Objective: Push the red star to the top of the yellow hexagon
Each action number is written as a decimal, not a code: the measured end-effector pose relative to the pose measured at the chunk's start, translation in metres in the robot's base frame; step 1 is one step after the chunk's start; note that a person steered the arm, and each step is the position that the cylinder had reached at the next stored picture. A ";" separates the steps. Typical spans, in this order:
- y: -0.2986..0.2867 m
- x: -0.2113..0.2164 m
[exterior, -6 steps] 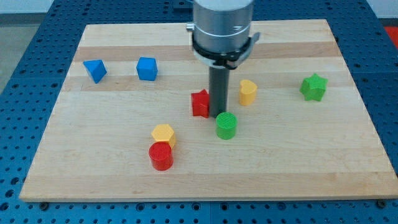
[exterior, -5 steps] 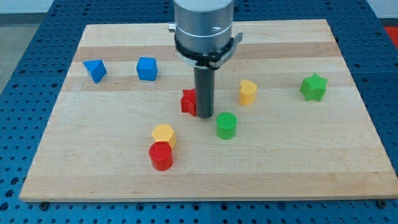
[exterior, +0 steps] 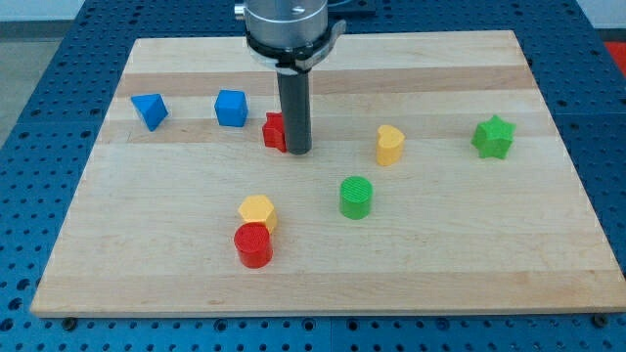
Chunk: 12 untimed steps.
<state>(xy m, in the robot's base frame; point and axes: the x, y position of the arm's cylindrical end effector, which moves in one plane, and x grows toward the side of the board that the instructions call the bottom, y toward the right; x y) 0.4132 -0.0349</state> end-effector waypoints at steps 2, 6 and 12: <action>0.012 -0.003; 0.029 -0.071; -0.003 -0.038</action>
<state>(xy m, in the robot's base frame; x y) 0.3749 -0.0376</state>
